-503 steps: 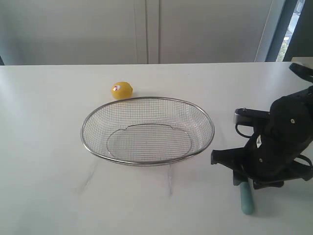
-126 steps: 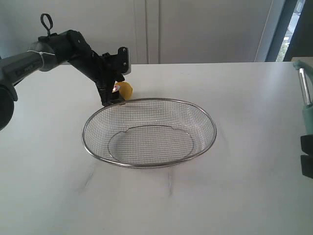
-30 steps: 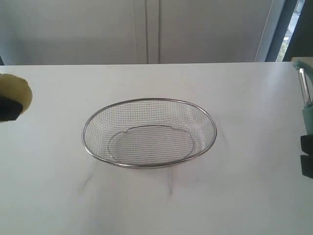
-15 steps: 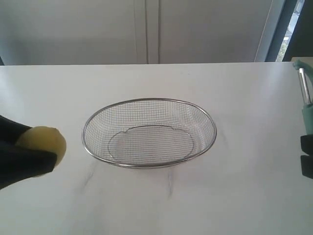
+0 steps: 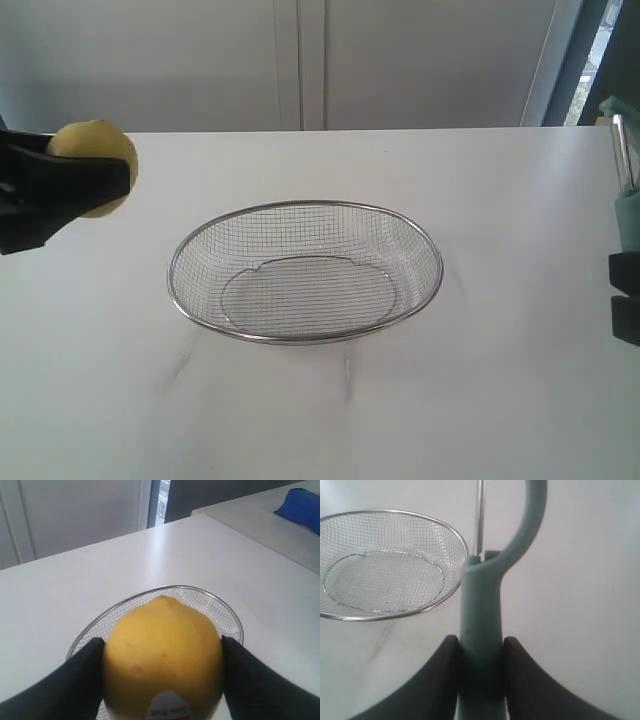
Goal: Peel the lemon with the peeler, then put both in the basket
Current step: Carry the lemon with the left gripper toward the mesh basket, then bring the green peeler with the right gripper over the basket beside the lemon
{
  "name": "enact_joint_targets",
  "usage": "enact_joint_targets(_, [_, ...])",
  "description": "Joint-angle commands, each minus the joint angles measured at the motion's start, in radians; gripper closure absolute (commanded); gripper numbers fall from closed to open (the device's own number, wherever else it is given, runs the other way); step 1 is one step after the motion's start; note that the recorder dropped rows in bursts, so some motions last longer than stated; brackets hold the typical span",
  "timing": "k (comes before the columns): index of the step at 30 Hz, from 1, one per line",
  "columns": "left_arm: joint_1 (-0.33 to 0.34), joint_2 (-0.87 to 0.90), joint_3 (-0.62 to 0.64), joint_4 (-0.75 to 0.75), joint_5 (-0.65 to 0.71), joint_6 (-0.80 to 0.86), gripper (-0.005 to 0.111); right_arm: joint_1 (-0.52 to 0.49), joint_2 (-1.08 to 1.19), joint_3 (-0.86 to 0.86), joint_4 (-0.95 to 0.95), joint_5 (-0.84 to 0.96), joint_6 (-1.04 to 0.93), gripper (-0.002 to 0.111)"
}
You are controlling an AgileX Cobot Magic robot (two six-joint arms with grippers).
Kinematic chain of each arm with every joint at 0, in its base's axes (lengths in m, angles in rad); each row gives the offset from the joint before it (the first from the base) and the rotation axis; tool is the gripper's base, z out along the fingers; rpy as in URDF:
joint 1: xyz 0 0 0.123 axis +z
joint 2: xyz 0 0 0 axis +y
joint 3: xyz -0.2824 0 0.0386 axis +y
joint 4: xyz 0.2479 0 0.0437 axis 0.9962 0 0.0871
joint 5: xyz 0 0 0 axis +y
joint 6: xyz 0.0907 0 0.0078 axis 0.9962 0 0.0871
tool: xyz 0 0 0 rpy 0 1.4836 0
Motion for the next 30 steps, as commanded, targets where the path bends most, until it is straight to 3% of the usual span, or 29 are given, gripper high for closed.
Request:
enact_joint_targets(1, [-0.004,0.069,-0.006,-0.176,0.081,0.169,0.107,-0.007,-0.004,0.003,-0.012,-0.048,-0.004,0.108])
enact_joint_targets(6, [-0.004,0.171,-0.006,-0.427,0.287,0.527,0.107,-0.007,-0.004,0.003,-0.012,-0.048,-0.004,0.108])
enact_joint_targets(10, [-0.004,0.263,-0.010,-0.433,0.567,0.856,0.107,-0.007,-0.004,0.003,-0.010,-0.053,-0.004,0.108])
enact_joint_targets(14, [-0.004,0.319,-0.034,-0.433,0.678,0.858,0.107,-0.007,-0.002,0.003,-0.006,-0.095,0.001,0.108])
enact_joint_targets(24, [-0.004,0.337,-0.040,-0.433,0.678,0.858,0.107,-0.007,0.216,0.003,0.047,-0.275,0.020,0.108])
enact_joint_targets(28, [-0.004,0.337,-0.040,-0.433,0.664,0.858,0.107,-0.004,0.371,-0.020,0.239,-0.264,-0.191,0.108])
enact_joint_targets(30, [-0.004,0.337,-0.040,-0.433,0.652,0.858,0.107,-0.004,0.439,-0.045,0.477,-0.193,-0.441,0.108])
